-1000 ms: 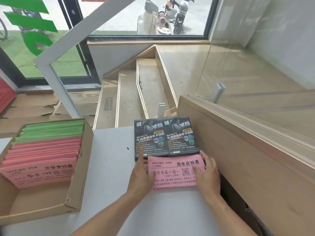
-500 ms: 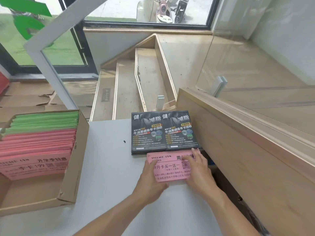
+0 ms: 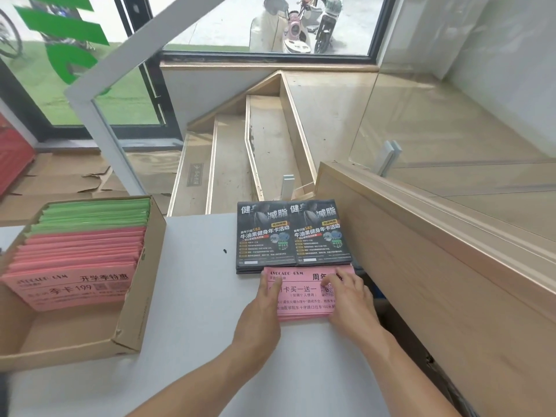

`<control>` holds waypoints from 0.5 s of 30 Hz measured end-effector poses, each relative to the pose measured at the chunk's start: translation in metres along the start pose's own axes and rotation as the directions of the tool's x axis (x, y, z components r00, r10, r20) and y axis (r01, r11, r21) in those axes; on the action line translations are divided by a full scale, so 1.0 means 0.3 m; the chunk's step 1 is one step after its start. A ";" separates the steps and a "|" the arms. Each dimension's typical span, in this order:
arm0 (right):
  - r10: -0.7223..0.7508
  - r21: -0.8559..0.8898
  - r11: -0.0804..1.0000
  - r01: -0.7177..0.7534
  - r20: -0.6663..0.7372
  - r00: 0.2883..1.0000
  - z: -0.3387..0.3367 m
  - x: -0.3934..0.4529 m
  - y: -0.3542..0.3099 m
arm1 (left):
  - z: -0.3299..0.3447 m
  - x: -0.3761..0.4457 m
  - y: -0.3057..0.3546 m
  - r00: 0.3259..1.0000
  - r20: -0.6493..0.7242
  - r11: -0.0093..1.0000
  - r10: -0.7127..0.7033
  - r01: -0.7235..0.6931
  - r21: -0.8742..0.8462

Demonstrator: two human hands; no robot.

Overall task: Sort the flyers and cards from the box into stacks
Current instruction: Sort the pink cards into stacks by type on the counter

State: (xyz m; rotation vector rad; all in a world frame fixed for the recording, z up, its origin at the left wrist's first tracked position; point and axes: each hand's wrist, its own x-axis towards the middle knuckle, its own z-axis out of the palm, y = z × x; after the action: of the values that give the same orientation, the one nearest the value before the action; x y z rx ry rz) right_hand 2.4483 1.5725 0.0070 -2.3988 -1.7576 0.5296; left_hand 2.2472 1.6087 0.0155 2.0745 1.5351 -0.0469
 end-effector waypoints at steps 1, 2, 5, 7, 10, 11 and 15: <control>-0.007 -0.001 1.000 0.007 0.003 1.000 -0.002 0.000 -0.002 | 0.005 -0.003 -0.002 1.000 -0.010 1.000 0.005 -0.005 0.008; -0.013 0.003 1.000 0.013 0.007 1.000 -0.006 -0.001 -0.003 | 0.011 -0.006 -0.004 1.000 -0.016 1.000 0.012 -0.012 0.012; -0.033 0.029 0.999 0.032 0.033 0.999 -0.025 0.004 0.000 | 0.027 -0.014 -0.004 0.999 -0.034 1.000 0.018 -0.017 0.015; -0.057 0.010 0.998 0.057 0.040 0.998 -0.037 0.007 0.002 | 0.035 -0.019 -0.006 0.999 -0.048 1.000 -0.007 0.006 -0.017; -0.070 -0.088 0.993 0.074 0.048 0.996 -0.042 0.000 -0.003 | 0.045 -0.031 -0.020 0.999 -0.035 0.987 -0.034 0.028 -0.160; -0.068 -0.109 0.991 0.073 0.048 0.997 -0.045 -0.008 -0.013 | 0.045 -0.036 -0.026 0.999 -0.026 0.976 -0.033 0.027 -0.217; -0.165 -0.128 0.979 0.159 -0.035 0.986 -0.043 -0.060 -0.103 | 0.056 -0.058 -0.068 0.997 -0.072 0.929 -0.005 -0.022 -0.370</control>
State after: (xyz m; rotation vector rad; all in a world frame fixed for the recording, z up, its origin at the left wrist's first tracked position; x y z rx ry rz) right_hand 2.4204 1.5669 0.0321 -2.2970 -1.9990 0.3527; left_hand 2.2278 1.5900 -0.0009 1.7958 1.4466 0.3031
